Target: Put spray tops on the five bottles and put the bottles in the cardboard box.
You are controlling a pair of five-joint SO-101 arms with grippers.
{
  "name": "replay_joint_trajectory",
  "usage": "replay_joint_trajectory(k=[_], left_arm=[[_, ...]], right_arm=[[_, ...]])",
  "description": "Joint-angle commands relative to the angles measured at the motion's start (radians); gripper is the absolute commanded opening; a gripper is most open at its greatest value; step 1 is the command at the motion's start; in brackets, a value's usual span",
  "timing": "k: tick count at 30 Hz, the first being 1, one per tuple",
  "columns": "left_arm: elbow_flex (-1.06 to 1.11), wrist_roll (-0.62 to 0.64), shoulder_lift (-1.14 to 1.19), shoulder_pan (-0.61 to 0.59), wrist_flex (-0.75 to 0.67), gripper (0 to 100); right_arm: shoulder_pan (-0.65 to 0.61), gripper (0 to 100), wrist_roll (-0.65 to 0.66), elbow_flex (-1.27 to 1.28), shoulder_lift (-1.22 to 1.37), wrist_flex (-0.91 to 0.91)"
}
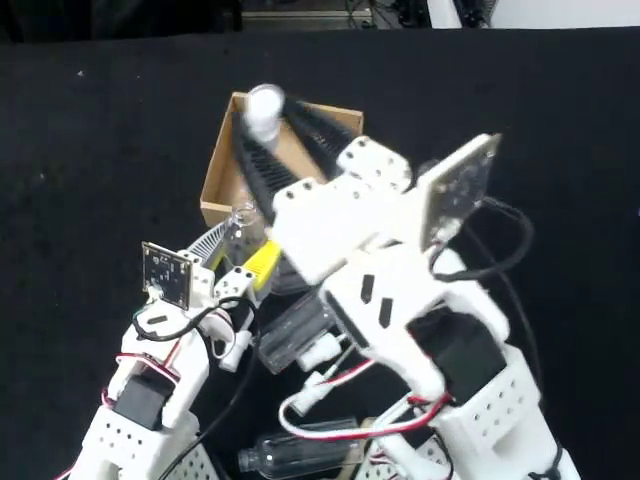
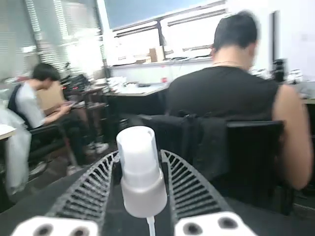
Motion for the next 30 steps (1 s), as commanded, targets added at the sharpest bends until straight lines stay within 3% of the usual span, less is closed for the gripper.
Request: replay_joint_trajectory(k=[1,10,30], left_arm=[[0.024,0.002,-0.017,0.008,-0.018,3],[0.024,0.002,-0.017,0.008,-0.018,3],[0.024,0.002,-0.017,0.008,-0.018,3]], right_arm=[[-0.051,1.1,0.002,-0.001,-0.010,0.002],[0.044,1.1,-0.003,-0.021,0.012,0.000],[0.035,1.1,0.002,0.102,0.015,0.006]])
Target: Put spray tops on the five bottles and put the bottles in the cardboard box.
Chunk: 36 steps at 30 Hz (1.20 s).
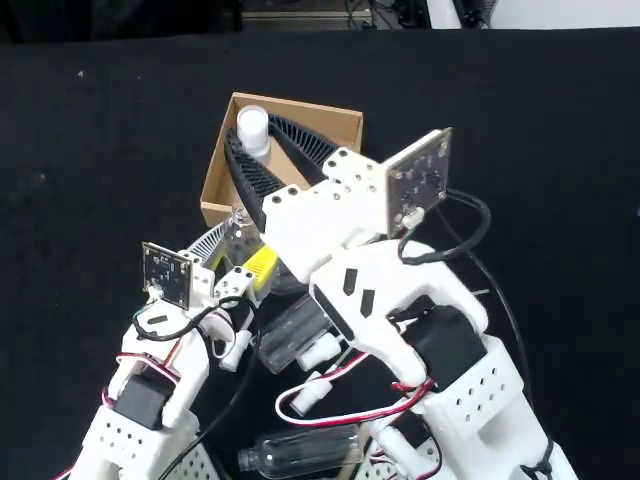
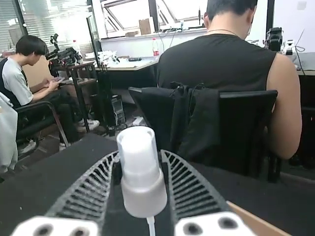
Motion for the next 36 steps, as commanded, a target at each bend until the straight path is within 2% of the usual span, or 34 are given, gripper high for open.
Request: replay_joint_trajectory(k=[1,3,7,9,13,16,18,22,26,30,33,36], left_arm=[[0.024,0.002,-0.017,0.008,-0.018,3],[0.024,0.002,-0.017,0.008,-0.018,3],[0.024,0.002,-0.017,0.008,-0.018,3],[0.024,0.002,-0.017,0.008,-0.018,3],[0.024,0.002,-0.017,0.008,-0.018,3],[0.024,0.002,-0.017,0.008,-0.018,3],[0.024,0.002,-0.017,0.008,-0.018,3],[0.024,0.002,-0.017,0.008,-0.018,3],[0.024,0.002,-0.017,0.008,-0.018,3],[0.024,0.002,-0.017,0.008,-0.017,3],[0.024,0.002,-0.017,0.008,-0.015,3],[0.024,0.002,-0.017,0.008,0.015,3]], right_arm=[[-0.006,1.2,0.002,-0.004,0.013,0.018],[-0.006,2.8,0.006,-0.019,0.025,0.054],[-0.008,16.5,0.038,-0.125,0.137,0.155],[-0.020,20.1,0.043,-0.203,0.200,0.235],[-0.071,19.1,0.044,-0.390,0.248,0.413],[-0.060,16.8,0.046,-0.519,0.223,0.508],[0.015,13.4,0.046,-0.564,0.196,0.548],[0.259,7.4,0.037,-0.504,0.193,0.598],[0.391,13.5,0.018,-0.335,0.289,0.574],[0.434,21.5,-0.109,-0.211,0.412,0.488],[0.434,19.7,-0.190,-0.133,0.478,0.388],[0.440,17.3,-0.215,-0.061,0.524,0.279]])
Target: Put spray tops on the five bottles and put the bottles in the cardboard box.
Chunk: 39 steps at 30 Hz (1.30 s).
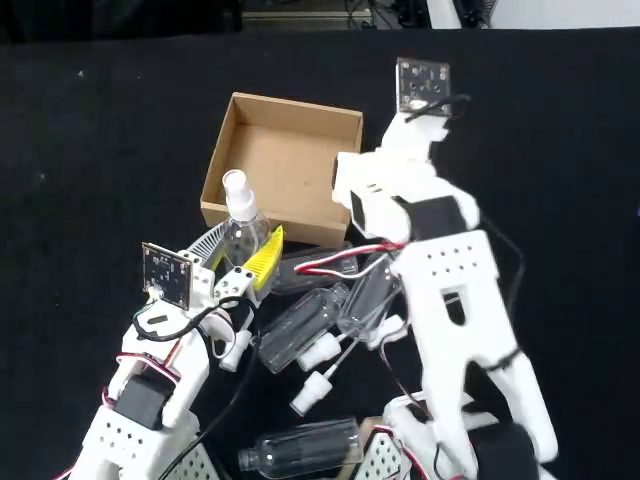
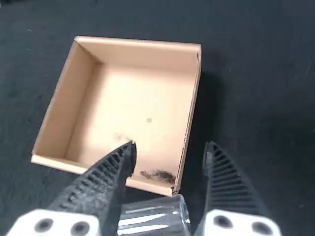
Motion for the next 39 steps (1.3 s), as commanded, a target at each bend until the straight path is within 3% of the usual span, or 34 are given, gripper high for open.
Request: replay_joint_trajectory(k=[1,10,23,26,39], left_arm=[[0.024,0.002,-0.017,0.008,0.025,3],[0.024,0.002,-0.017,0.008,0.029,3],[0.024,0.002,-0.017,0.008,0.031,3],[0.024,0.002,-0.017,0.008,0.031,3],[0.024,0.002,-0.017,0.008,0.031,3]], right_arm=[[0.026,17.2,-0.028,0.054,0.028,-0.141],[0.028,17.0,-0.025,0.153,0.193,-0.350],[0.081,13.3,0.091,0.035,0.458,-0.351],[0.081,0.4,0.192,-0.001,0.478,-0.310],[0.196,1.0,0.592,-0.105,0.529,-0.292]])
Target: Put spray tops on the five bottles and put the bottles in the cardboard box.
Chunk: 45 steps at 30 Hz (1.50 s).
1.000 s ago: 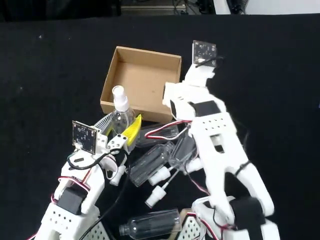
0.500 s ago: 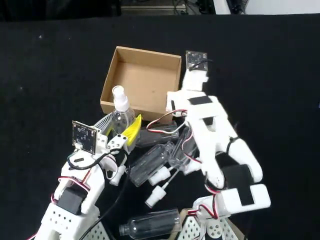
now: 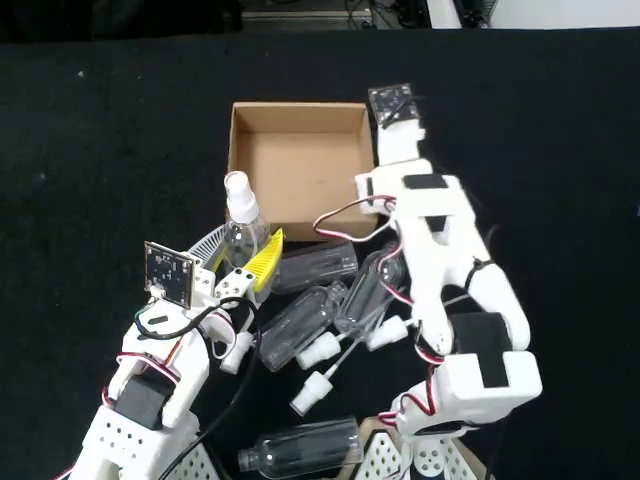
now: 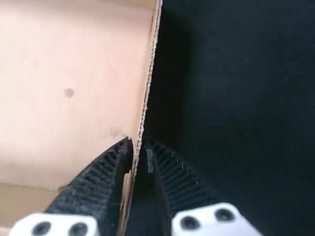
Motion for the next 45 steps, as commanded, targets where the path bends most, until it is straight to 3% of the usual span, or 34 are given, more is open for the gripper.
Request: replay_joint_trajectory(k=[1,6,12,16,21,28,35,37,40,45], left_arm=[[0.024,0.002,-0.017,0.008,0.002,3],[0.024,0.002,-0.017,0.008,0.002,3],[0.024,0.002,-0.017,0.007,0.014,3],[0.016,0.002,-0.017,0.002,-0.029,3],[0.021,0.002,-0.017,-0.122,-0.163,3],[0.021,0.002,-0.017,-0.211,-0.160,3],[0.021,0.002,-0.017,-0.219,-0.117,3],[0.021,0.002,-0.017,-0.219,-0.097,3],[0.021,0.002,-0.017,-0.219,-0.097,3],[0.021,0.002,-0.017,-0.219,-0.092,3]], right_arm=[[0.023,1.0,0.126,-0.061,-0.021,0.006],[0.003,2.6,0.083,-0.058,-0.019,0.008],[-0.015,21.1,-0.006,-0.081,-0.058,0.103],[-0.028,18.5,-0.040,-0.079,-0.154,0.149],[-0.075,17.5,-0.100,-0.010,-0.166,0.141],[-0.057,17.3,-0.235,-0.002,-0.027,0.000],[-0.046,16.5,-0.163,-0.119,0.018,0.216],[-0.040,11.0,-0.124,-0.128,0.022,0.262],[-0.040,0.5,-0.051,-0.124,0.028,0.279],[-0.040,1.1,0.046,-0.079,0.022,0.258]])
